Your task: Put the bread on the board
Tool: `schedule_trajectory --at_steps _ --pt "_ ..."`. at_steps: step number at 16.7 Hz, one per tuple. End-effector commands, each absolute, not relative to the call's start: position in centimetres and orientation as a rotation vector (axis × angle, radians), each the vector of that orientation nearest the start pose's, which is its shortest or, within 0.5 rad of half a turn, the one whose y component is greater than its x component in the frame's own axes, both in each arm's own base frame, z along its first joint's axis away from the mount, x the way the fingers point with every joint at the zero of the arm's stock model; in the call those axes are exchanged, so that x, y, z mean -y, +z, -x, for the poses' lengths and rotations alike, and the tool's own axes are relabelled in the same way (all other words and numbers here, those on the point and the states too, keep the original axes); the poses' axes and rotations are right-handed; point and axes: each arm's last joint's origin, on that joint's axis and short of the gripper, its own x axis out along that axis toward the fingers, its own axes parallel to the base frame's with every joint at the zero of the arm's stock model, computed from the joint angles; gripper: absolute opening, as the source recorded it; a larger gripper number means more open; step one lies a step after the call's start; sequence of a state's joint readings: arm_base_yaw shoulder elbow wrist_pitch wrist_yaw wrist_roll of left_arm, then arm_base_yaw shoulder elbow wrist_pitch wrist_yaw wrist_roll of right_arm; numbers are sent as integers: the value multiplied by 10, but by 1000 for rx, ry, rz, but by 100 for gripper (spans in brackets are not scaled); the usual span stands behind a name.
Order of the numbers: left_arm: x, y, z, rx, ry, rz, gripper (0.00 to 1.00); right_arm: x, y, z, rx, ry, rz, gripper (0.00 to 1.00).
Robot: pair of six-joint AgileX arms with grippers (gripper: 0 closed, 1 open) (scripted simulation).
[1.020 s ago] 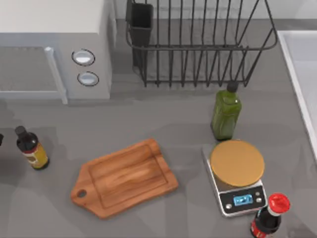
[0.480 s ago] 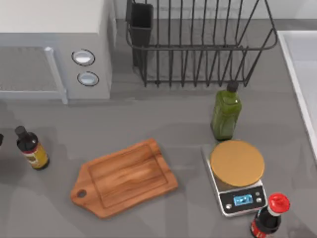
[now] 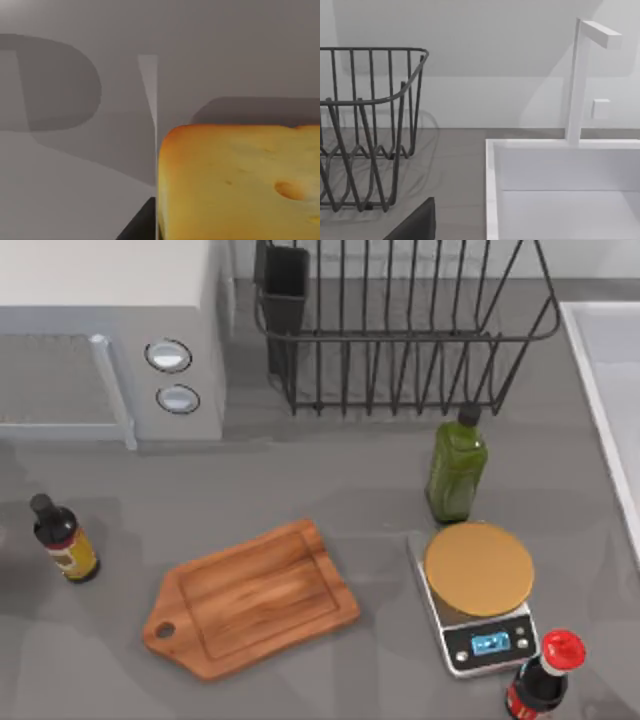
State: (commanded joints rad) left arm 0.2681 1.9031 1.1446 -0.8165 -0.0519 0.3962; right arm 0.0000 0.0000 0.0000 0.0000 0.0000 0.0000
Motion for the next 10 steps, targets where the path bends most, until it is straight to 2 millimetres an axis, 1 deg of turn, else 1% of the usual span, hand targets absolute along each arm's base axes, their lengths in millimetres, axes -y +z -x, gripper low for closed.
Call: schedule_trajectory --at_steps 2,5,8,10 --pt "-91 139 -317 -1602 -35 -166 0 1 160 -106 0 0 0 100" --pt "-90 168 -317 -1621 -14 -187 0 1 160 -106 0 0 0 100" --pt "-90 195 -318 -1614 -31 -157 0 1 160 -106 0 0 0 100" --pt "-90 208 -319 -1590 -58 -117 0 1 160 -106 0 0 0 100"
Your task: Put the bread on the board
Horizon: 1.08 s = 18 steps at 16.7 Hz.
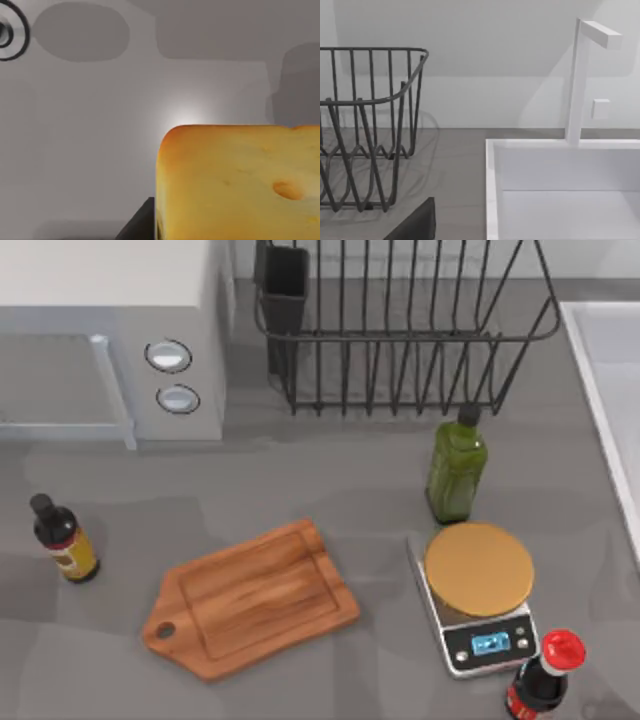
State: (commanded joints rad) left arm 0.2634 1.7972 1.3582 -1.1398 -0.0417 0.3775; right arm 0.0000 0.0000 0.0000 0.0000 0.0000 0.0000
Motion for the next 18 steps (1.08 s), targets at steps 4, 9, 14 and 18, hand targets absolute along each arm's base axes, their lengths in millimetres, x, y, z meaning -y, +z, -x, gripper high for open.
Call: schedule_trajectory --at_steps 4,9,14,18 --pt "-90 215 -320 -1569 -84 -85 0 1 160 -106 0 0 0 100" --pt "-85 218 -320 -1560 -66 -83 0 1 160 -106 0 0 0 100" --pt "-42 253 -317 -1453 45 -1 0 1 160 -106 0 0 0 100" --pt "18 276 -306 -1406 142 195 0 1 160 -106 0 0 0 100"
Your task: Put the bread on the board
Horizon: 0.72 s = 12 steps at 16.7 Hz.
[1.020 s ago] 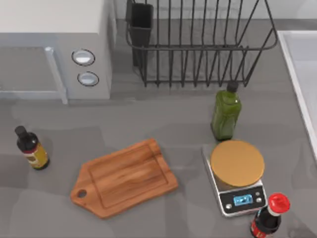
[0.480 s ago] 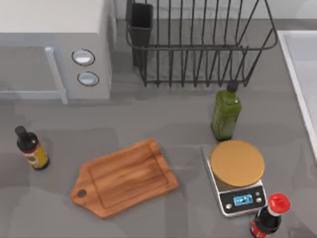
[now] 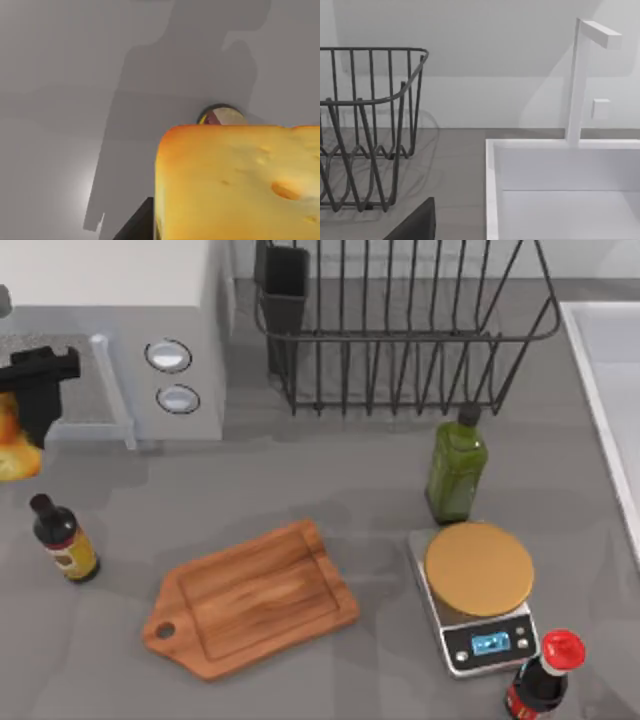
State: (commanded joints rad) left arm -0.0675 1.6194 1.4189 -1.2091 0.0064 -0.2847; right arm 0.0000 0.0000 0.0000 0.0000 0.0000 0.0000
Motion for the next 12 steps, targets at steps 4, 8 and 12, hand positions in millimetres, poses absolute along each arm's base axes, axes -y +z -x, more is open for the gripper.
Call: schedule_trajectory --at_steps 4,8,12 --pt "81 270 -291 -1456 344 485 0 1 160 -106 0 0 0 100" --pt "134 236 -282 -1474 692 760 0 1 160 -106 0 0 0 100" --pt "171 207 -275 -1377 976 973 0 1 160 -106 0 0 0 100"
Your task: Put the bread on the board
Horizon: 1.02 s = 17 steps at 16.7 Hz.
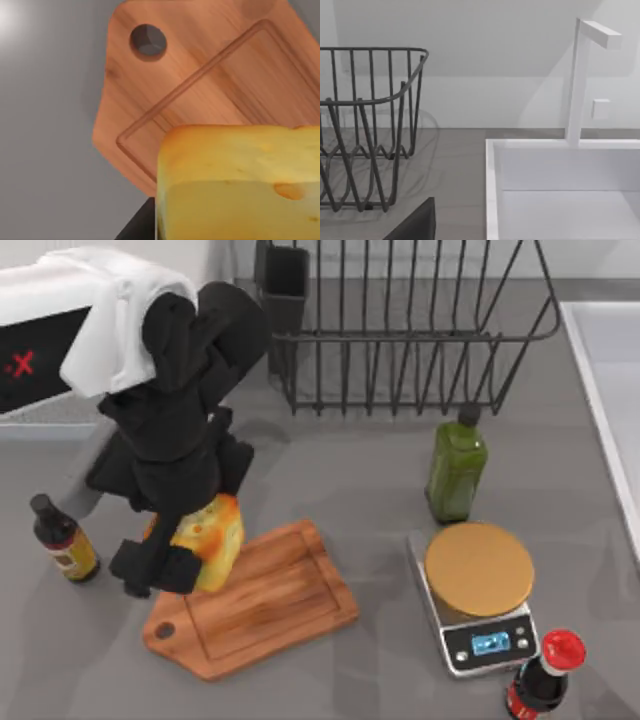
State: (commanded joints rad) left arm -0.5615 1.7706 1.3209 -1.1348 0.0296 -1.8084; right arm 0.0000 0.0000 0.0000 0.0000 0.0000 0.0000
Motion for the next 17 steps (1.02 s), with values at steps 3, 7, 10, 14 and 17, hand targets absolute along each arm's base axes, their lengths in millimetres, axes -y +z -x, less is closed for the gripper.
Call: schedule_trajectory --at_steps 3,7,10,14,17 --pt "188 194 -274 -1291 1105 1099 0 1 160 -106 0 0 0 100" --pt "198 186 -274 -1225 1194 1194 0 1 160 -106 0 0 0 100" --pt "198 185 -274 -1220 1200 1202 0 1 160 -106 0 0 0 100" --pt "197 186 -275 -1220 1199 1206 0 1 160 -106 0 0 0 100" --pt "197 177 -275 -1218 1195 1206 0 1 160 -106 0 0 0 100"
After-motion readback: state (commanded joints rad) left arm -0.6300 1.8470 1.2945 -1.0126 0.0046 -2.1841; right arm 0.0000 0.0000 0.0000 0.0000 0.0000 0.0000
